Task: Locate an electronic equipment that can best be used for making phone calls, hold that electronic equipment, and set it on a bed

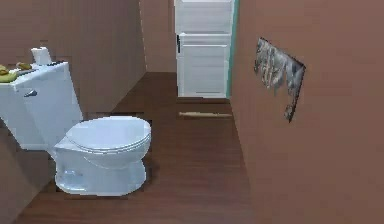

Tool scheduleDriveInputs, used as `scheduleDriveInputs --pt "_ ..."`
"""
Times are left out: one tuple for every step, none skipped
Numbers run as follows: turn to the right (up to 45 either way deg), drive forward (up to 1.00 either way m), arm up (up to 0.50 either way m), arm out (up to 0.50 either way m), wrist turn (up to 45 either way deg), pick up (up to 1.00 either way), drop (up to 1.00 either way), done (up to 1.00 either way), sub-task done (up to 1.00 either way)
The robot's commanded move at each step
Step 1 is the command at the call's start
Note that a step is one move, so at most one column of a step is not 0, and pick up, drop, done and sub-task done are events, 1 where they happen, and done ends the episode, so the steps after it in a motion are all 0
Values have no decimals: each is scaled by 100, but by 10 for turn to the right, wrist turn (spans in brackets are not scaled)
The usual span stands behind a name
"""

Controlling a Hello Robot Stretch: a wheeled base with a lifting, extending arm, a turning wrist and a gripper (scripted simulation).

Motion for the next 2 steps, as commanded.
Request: scheduleDriveInputs --pt "0 100 0 0 0 0 0 0 0" --pt "30 0 0 0 0 0 0 0 0"
